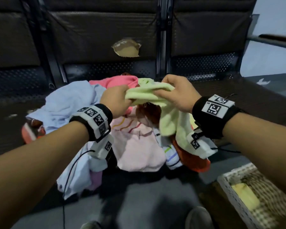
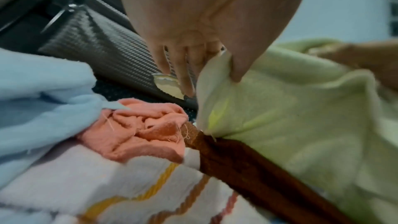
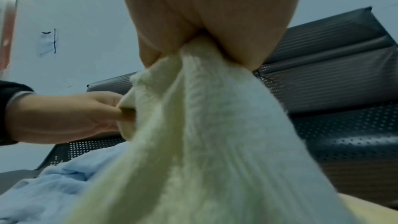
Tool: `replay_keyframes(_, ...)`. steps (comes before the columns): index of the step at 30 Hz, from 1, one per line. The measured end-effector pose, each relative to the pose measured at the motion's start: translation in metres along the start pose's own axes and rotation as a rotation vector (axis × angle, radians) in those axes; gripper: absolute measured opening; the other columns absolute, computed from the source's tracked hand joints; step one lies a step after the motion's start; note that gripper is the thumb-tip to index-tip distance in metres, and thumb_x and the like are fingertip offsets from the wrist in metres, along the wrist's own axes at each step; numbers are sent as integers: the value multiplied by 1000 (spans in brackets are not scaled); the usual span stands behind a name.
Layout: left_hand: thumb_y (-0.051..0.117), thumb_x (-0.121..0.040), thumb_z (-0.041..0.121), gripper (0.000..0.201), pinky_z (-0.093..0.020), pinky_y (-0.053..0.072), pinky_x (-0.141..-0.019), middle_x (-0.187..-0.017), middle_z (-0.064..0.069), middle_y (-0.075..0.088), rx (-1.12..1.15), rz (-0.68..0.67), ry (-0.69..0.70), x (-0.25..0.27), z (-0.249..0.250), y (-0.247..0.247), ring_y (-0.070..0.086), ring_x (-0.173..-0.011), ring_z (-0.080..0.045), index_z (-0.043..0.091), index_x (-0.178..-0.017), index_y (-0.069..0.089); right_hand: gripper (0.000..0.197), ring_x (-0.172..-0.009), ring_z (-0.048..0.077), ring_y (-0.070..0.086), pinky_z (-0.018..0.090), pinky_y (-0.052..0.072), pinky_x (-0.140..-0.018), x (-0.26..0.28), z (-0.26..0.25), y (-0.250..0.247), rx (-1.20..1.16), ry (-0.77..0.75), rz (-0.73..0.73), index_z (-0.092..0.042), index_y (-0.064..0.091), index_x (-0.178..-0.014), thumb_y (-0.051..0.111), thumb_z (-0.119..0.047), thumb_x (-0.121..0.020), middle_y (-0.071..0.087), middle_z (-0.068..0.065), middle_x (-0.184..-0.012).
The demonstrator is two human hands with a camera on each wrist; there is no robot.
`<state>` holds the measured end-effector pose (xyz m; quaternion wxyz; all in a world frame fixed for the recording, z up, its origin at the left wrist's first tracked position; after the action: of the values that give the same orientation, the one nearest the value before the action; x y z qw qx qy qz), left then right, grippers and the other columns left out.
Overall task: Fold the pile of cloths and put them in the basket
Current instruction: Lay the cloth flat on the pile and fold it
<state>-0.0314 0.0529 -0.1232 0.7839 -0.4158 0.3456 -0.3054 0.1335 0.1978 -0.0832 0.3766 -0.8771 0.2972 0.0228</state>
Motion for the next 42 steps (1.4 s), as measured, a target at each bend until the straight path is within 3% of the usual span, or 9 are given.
replay_keyframes(5,57,-93,16,23,-17,38,-58,-71,9,56,423,82,-37,4,18,-21,54,-67,-5,26,-72,55,10,-71,14,59,32,45,-65,11,4,-20,170,60,127,-24,64,-83,66,-30,-90,65,-4,-74)
replay_keyframes(9,55,-75,37,37,-36,49,-65,-75,-10,69,571,55,-110,1,61,-41,58,-70,-18,3,-79,69,28,-87,14,63,32,47,-75,25,-5,-15,134,55,-3,-29,57,-112,62,-24,-85,68,-5,-98)
replay_keyframes(12,58,-66,44,39,-30,43,-55,-59,0,58,462,-35,-119,0,86,-52,53,-57,-16,6,-65,66,54,-96,7,64,26,49,-80,27,-24,-2,87,9,-130,-28,61,-120,72,-53,-73,69,-11,-105)
replay_keyframes(15,67,-67,48,32,-25,45,-52,-59,4,62,286,-95,-112,2,90,-65,60,-58,-15,16,-62,65,19,-92,22,66,35,50,-78,17,-33,0,35,54,-12,-14,71,-104,60,-21,-90,72,6,-96)
replay_keyframes(17,73,-75,48,29,-25,43,-50,-66,3,66,145,-60,-97,5,82,-75,63,-62,-13,19,-70,67,30,-97,31,66,46,52,-88,12,-37,-4,-171,142,55,-5,71,-105,45,-6,-92,72,16,-101)
replay_keyframes(22,56,-91,23,23,-34,42,-66,-76,-9,64,12,17,-211,18,49,-88,61,-81,-31,16,-69,59,6,-75,8,57,32,48,-71,8,-52,-12,-316,40,123,-23,61,-89,55,-24,-90,62,-6,-84)
replay_keyframes(30,41,-90,-7,30,-41,59,-68,-93,-20,67,1142,150,-573,35,49,-97,66,-80,-31,-3,-108,66,8,-74,14,60,37,52,-73,15,-67,-14,107,-230,339,-26,74,-87,70,-33,-88,65,-4,-82)
replay_keyframes(35,56,-91,-3,17,-33,59,-72,-85,-13,67,1095,74,-401,39,70,-99,65,-73,-19,3,-95,71,20,-72,18,61,40,52,-71,22,-76,-5,-33,-253,171,-16,68,-104,51,-13,-94,68,0,-78)
replay_keyframes(42,37,-92,-6,28,-32,57,-55,-99,-25,64,1057,325,-587,34,39,-93,67,-76,-34,-4,-105,62,32,-58,26,50,43,45,-61,40,-74,5,248,-355,-110,-23,40,-109,49,-5,-84,53,1,-67)
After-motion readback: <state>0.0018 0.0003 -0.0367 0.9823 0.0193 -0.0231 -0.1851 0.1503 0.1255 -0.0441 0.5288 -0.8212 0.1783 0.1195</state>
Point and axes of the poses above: each hand's wrist, its own x-axis away from the middle knuckle, its own y-axis out of the palm, z = x × y, the point moved 3 cm from there along -x, towards the middle knuckle
